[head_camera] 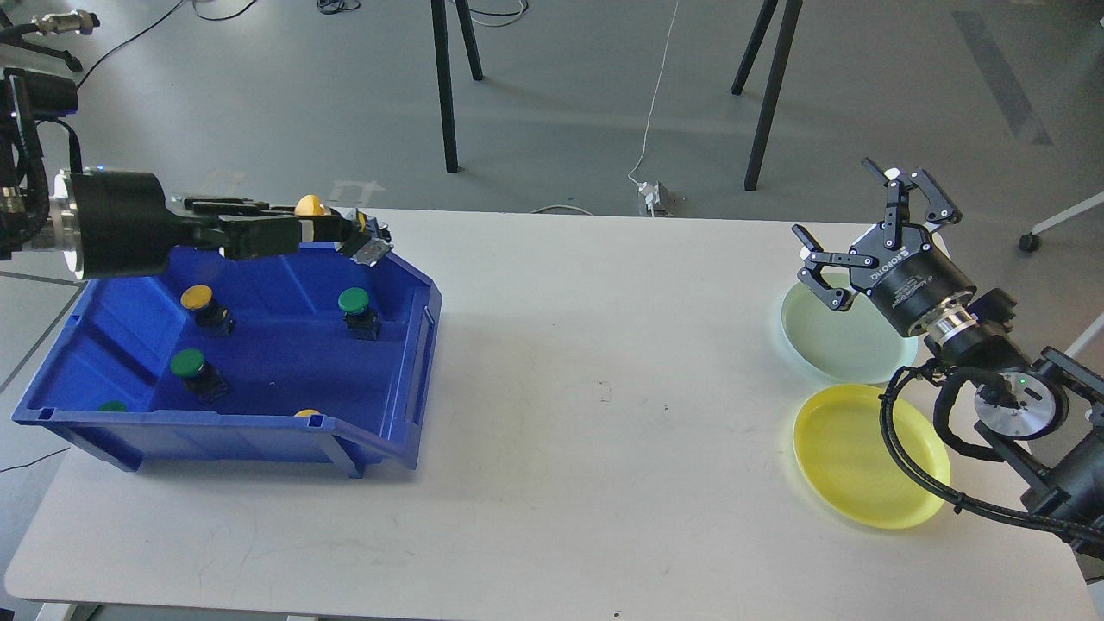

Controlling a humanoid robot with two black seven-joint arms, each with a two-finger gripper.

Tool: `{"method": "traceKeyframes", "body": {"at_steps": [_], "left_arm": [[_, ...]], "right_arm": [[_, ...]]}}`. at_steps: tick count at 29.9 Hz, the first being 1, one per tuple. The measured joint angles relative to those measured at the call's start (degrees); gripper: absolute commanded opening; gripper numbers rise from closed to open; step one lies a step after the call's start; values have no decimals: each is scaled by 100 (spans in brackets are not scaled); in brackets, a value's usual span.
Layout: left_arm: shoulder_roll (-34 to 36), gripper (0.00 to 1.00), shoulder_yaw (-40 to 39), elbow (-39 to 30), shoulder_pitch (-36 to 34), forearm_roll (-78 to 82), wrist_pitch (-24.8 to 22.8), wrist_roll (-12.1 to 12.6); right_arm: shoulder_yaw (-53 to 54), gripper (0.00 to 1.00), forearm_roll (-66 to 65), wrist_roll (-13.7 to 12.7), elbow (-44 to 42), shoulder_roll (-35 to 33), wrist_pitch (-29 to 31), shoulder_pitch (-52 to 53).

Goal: Pass button and place on color plate
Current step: 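Lift the button and extend the left gripper toward the right gripper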

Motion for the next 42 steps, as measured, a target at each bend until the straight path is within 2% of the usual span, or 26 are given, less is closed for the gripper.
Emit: {"method": "traceKeyframes", "body": {"at_steps": [6,9,11,17,22,28,42], "left_arm": [[-1652,15,-46,608,344,-1071,0,0],[-2233,15,-205,952,550,-1491,0,-1],[-2406,15,-285,1096,637,-1842,1,-1],[-2517,16,-318,1358,726,-2692,1,-1],[-2630,15,-307,1459,857,-3167,1,-2],[-2688,15,-294,1463,922,-3459,1,-2],[-2694,15,-292,1467,933,-3683,1,-3]], "right_arm": [[-657,99,-804,53,743,-389,0,283],[-929,99,-1143,102,1146,-540,0,388],[-994,99,-1531,257,1369,-622,0,447],[-961,99,-2159,955,1518,-746,-26,670],[-961,99,-3160,1275,1645,-476,-615,812],[-1154,99,-4218,1317,1639,-54,-1288,1024],[-1663,99,-4325,1319,1274,477,-1579,1617]]}}
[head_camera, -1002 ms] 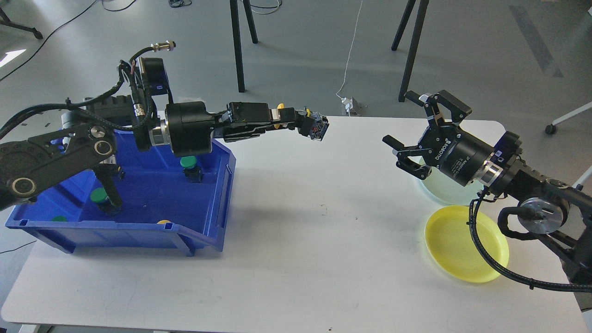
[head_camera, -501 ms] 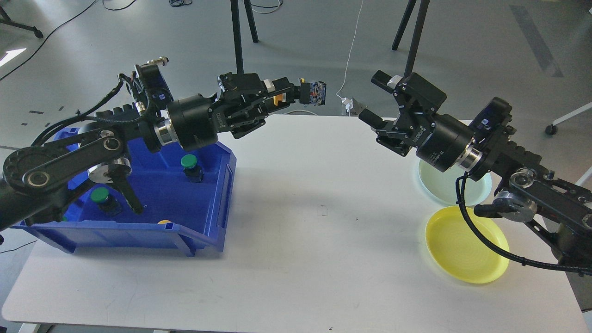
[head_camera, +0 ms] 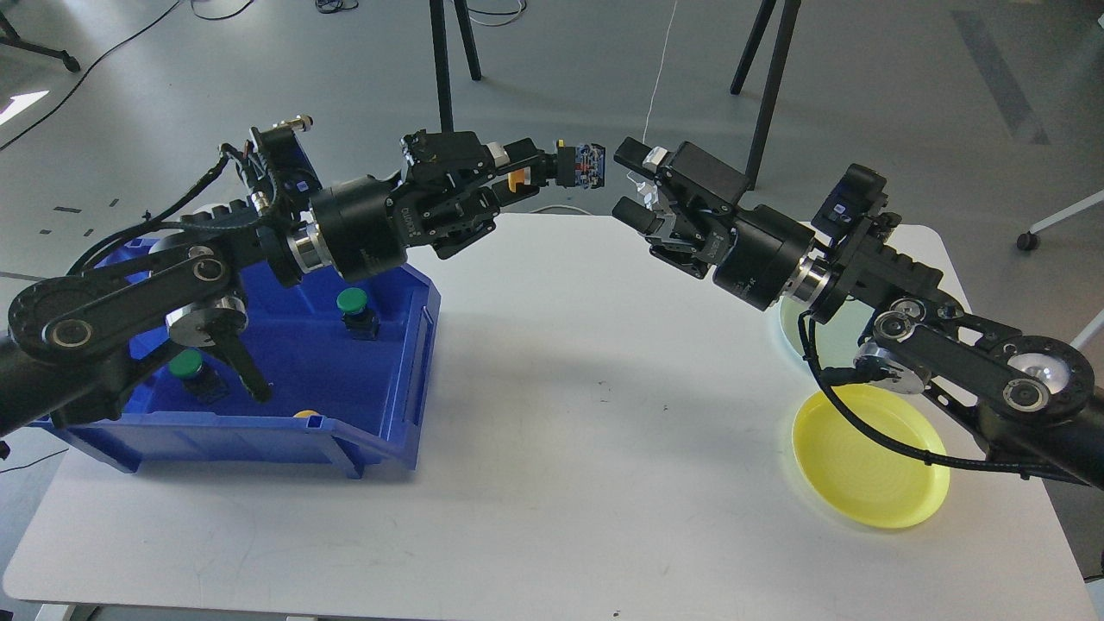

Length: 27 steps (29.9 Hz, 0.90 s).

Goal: Pass button and place on color plate
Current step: 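Lift the button and extend the left gripper toward the right gripper, then grasp the button with the right gripper and release the left gripper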

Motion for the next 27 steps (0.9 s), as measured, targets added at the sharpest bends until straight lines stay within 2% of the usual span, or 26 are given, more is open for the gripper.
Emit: {"method": "traceKeyframes", "body": {"at_steps": [11,27], "left_arm": [[-4,15,-1,25,24,-244,0,0],[-13,15,-25,216,99,-665,0,0]], "right_arm": [[-118,96,5,0,-326,607,-53,270],[-100,95,77,-1,-536,845,-612,312]]}}
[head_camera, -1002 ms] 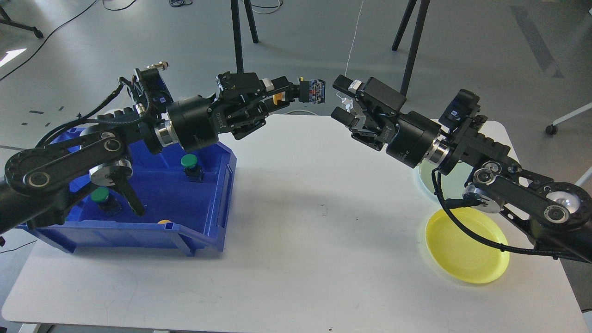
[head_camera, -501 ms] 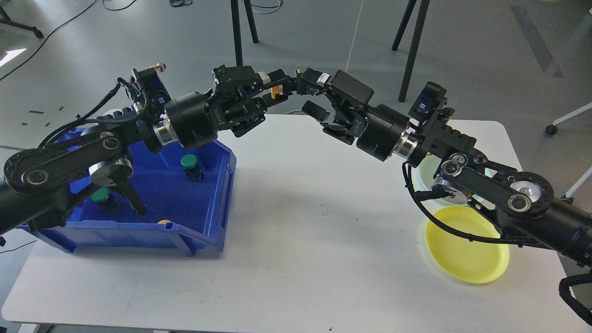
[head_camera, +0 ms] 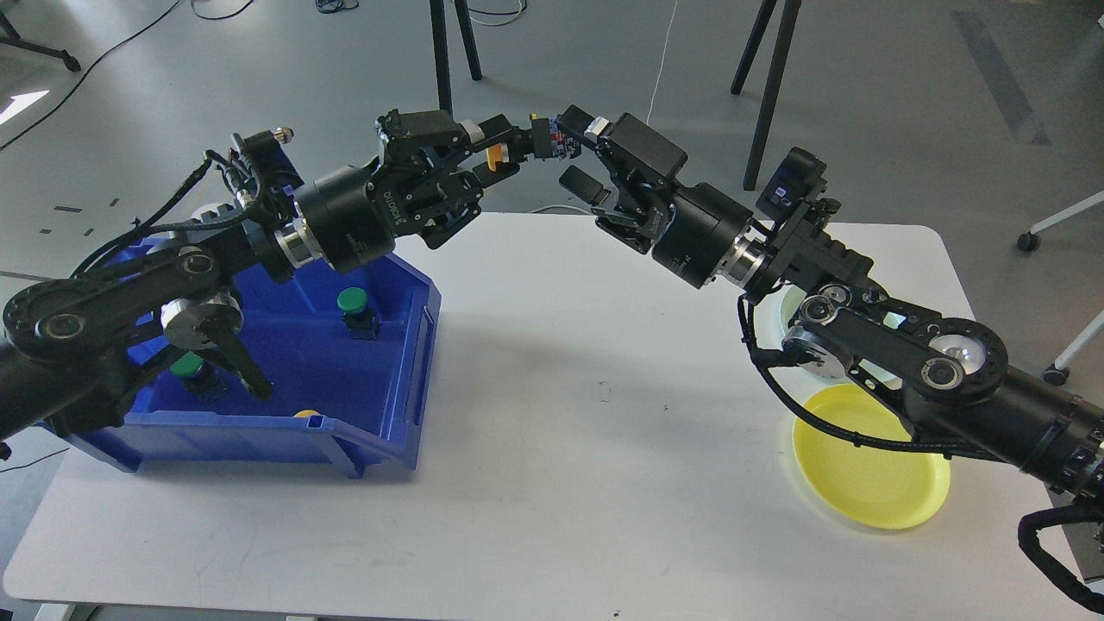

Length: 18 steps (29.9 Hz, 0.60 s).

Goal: Pass button and place on color plate
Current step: 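Grasp the button with the right gripper and release the left gripper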

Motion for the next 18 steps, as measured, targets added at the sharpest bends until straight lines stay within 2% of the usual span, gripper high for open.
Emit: {"method": "traceKeyframes", "body": {"at_steps": [9,18], "left_arm": [[0,15,-9,39,15,-7,0,0],[-7,15,-19,174,17,-113,0,0]], "right_arm": [[76,93,21,0,-407,559,-40,72],[112,87,162,0,-514,747,-99,192]]}}
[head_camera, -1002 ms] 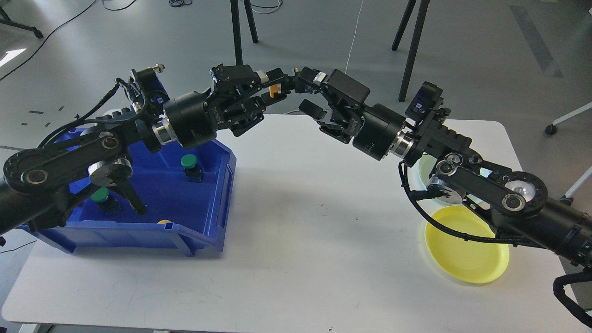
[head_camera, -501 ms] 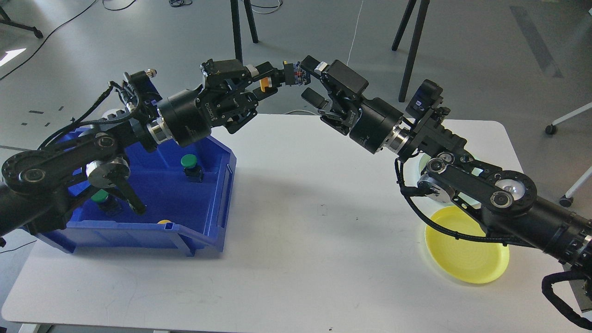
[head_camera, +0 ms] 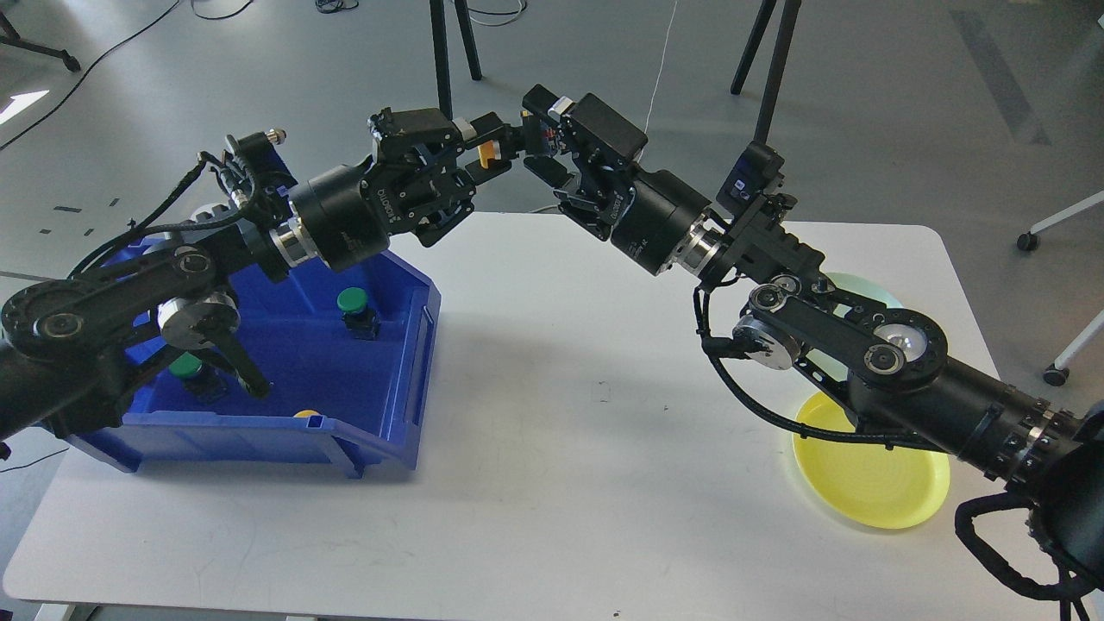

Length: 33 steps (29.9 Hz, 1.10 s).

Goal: Pass button and place on color plate
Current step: 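Grasp the button with the right gripper and release the left gripper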

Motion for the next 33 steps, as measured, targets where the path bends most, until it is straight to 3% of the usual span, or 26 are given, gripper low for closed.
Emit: {"method": "traceKeyframes", "body": {"at_steps": [13,33], "left_arm": [[-2,16,-1,32,15,-19,0,0],[-1,16,-1,41,43,-10,0,0]], "right_arm": [[0,84,15,0,-8,-24,-88,-12],[8,71,15,0,-216,192,-72,5]]}}
